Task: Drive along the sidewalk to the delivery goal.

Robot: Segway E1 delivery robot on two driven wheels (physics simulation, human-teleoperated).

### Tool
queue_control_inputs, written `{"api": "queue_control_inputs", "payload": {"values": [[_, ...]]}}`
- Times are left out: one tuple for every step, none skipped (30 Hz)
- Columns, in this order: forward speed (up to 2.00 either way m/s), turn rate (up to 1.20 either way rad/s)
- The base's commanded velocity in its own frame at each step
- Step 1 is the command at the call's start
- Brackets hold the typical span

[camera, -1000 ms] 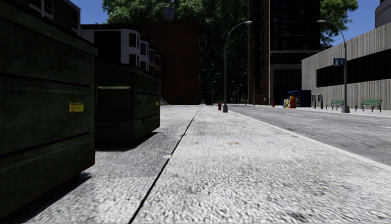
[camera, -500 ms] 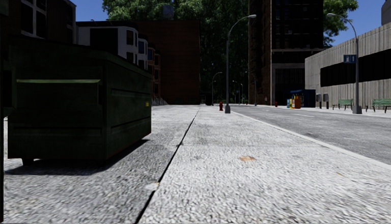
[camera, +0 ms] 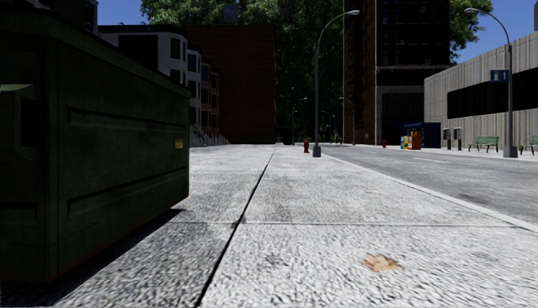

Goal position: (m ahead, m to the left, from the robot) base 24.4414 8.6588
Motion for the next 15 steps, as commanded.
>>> {"api": "queue_control_inputs", "payload": {"values": [[2.00,0.00],[2.00,0.00],[2.00,0.00],[2.00,0.00],[2.00,0.00],[2.00,0.00],[2.00,0.00],[2.00,0.00],[2.00,0.00],[2.00,0.00],[2.00,0.00],[2.00,0.00],[2.00,0.00],[2.00,0.00],[2.00,0.00]]}}
